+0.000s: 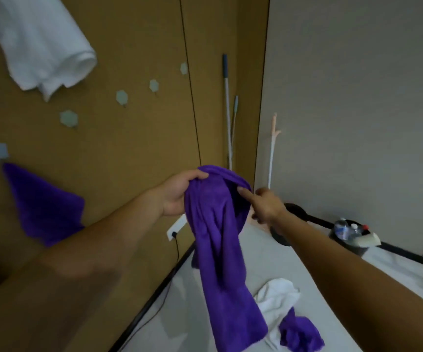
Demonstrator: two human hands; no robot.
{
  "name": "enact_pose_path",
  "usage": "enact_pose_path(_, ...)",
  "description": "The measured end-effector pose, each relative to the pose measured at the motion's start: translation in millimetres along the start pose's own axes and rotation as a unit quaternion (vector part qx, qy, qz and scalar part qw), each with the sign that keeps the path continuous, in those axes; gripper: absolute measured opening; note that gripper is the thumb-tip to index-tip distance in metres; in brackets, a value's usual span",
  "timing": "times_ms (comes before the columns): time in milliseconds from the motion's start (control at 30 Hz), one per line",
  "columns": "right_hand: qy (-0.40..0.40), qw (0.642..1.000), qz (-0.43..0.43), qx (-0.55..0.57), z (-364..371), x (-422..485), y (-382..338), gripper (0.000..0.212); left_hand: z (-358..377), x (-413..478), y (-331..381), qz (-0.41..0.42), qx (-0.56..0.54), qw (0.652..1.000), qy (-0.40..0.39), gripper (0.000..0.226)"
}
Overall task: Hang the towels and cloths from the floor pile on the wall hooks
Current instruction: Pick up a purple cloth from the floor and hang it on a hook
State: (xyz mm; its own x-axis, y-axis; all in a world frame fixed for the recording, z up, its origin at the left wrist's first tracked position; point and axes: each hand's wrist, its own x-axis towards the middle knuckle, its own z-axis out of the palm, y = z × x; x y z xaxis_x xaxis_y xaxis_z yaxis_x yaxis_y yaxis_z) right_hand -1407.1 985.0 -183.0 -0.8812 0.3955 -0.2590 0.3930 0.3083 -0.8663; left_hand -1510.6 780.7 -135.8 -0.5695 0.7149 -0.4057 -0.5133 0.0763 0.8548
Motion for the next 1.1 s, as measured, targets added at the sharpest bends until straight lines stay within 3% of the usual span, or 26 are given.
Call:
enact_pose_path(167, -0.226, 0.965, 0.128, 0.039, 11.1, -4.5, 30.9, 0.105, 3.4, -19.6, 5.0, 0.052, -0.059, 0.992, 0.096, 0.025)
enact_pose_path(233, -0.320, 0.932, 0.147, 0.086, 12.8, -3.4, 36.6, 0.102, 2.2, -26.9, 7.9, 0.067, -0.077, 0.988, 0.115, 0.025)
enact_pose_path(300, -0.346, 0.916, 0.121, 0.163, 16.7, -5.5, 31.0, 0.082, -0.2, -34.4, 11.0, 0.077, -0.080, 0.986, 0.124, 0.024)
enact_pose_path(400, -0.250, 0.924, 0.053, 0.284, 23.5, -8.0, 3.3, 0.058, -7.0, -49.9, 18.6, 0.095, -0.075, 0.983, 0.139, 0.020)
enact_pose_path(500, -0.204, 0.897, 0.014, 0.392, 20.4, -15.0, -35.4, 0.044, -19.5, -67.6, 28.9, 0.108, -0.057, 0.977, 0.172, 0.018)
enact_pose_path(600, -0.191, 0.864, -0.042, 0.464, 6.5, -19.6, -75.7, 0.031, -35.6, -82.6, 39.6, 0.108, -0.032, 0.960, 0.258, 0.018)
enact_pose_path(667, -0.172, 0.843, -0.072, 0.504, 6.4, -20.8, -90.8, 0.034, -48.8, -90.9, 44.8, 0.116, 0.009, 0.943, 0.313, 0.016)
enact_pose_path(767, -0.145, 0.937, -0.014, 0.318, 28.5, -30.8, -85.4, 0.040, -72.2, -100.6, 45.6, 0.116, 0.120, 0.907, 0.386, 0.020)
enact_pose_path(833, -0.116, 0.966, -0.004, 0.232, 38.2, -31.3, -81.9, 0.037, -84.4, -108.8, 40.8, 0.083, 0.220, 0.879, 0.416, 0.019)
enact_pose_path(933, -0.052, 0.954, -0.007, 0.295, 31.8, -27.3, -92.0, 0.030, -105.9, -121.4, 32.7, 0.031, 0.269, 0.861, 0.430, 0.024)
enact_pose_path(1033, -0.024, 0.945, -0.014, 0.327, 19.3, -25.3, -102.0, 0.015, -121.9, -133.4, 30.7, 0.021, 0.210, 0.875, 0.435, 0.038)
enact_pose_path(1100, -0.034, 0.942, -0.006, 0.334, 16.0, -25.3, -102.5, 0.017, -125.6, -140.9, 32.3, 0.018, 0.161, 0.887, 0.432, 0.039)
